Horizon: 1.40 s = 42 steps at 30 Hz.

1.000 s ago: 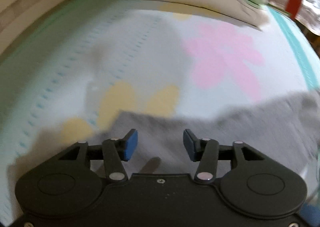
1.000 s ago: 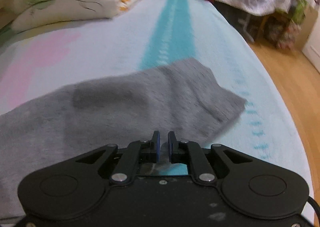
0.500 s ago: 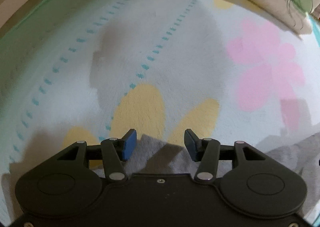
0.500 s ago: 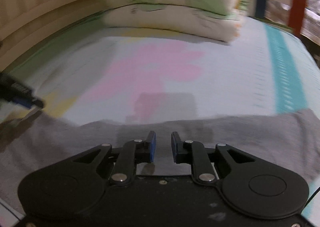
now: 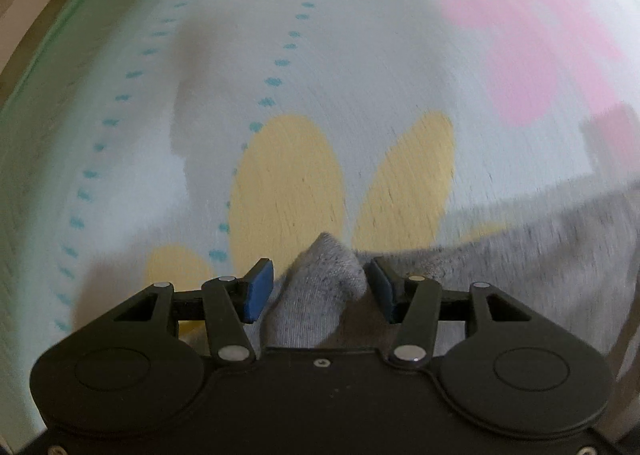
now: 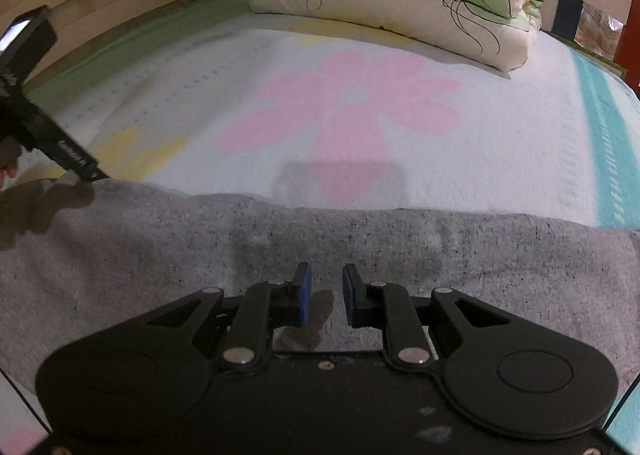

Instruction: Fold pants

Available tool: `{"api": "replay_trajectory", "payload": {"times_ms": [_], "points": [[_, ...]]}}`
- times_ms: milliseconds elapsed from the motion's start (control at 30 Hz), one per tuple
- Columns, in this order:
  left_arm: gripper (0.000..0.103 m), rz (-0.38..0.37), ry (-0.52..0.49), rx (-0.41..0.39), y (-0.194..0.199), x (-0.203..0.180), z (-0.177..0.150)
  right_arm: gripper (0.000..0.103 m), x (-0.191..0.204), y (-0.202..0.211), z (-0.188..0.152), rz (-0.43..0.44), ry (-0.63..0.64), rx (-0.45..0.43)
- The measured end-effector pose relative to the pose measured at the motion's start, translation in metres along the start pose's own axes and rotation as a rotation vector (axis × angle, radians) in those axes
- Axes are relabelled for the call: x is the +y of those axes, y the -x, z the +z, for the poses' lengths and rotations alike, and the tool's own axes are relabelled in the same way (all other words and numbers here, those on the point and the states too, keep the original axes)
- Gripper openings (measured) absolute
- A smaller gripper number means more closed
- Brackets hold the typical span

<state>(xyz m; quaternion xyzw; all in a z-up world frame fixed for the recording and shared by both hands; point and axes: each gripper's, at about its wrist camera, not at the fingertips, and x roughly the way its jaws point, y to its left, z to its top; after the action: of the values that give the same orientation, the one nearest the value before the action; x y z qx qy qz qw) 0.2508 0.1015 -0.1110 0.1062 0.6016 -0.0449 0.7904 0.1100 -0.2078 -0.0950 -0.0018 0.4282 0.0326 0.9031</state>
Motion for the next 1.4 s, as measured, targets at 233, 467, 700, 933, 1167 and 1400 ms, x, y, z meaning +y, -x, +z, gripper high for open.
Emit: {"api": "replay_trajectory", "payload": {"times_ms": [233, 467, 700, 933, 1167, 1400], "points": [[0.013, -0.091, 0.172, -0.069, 0.01, 0.019, -0.013, 0.019, 0.005, 0.002, -0.004, 0.003, -0.005, 0.01], [0.011, -0.038, 0.269, -0.259, 0.025, 0.02, -0.029, 0.019, 0.0, -0.005, -0.001, 0.011, -0.01, 0.03], [0.012, 0.038, 0.331, -0.285, 0.003, 0.012, -0.029, 0.019, -0.004, -0.009, -0.005, 0.009, -0.029, 0.053], [0.031, 0.078, 0.288, -0.3, 0.017, 0.008, -0.035, 0.019, -0.021, -0.007, -0.014, 0.007, -0.086, 0.063], [0.053, -0.018, 0.298, -0.299, 0.049, 0.028, -0.073, 0.019, -0.068, 0.012, -0.032, -0.136, -0.139, 0.048], [0.05, -0.006, 0.251, -0.207, 0.056, 0.028, -0.13, 0.019, -0.132, 0.033, -0.053, -0.261, -0.334, 0.05]]}}
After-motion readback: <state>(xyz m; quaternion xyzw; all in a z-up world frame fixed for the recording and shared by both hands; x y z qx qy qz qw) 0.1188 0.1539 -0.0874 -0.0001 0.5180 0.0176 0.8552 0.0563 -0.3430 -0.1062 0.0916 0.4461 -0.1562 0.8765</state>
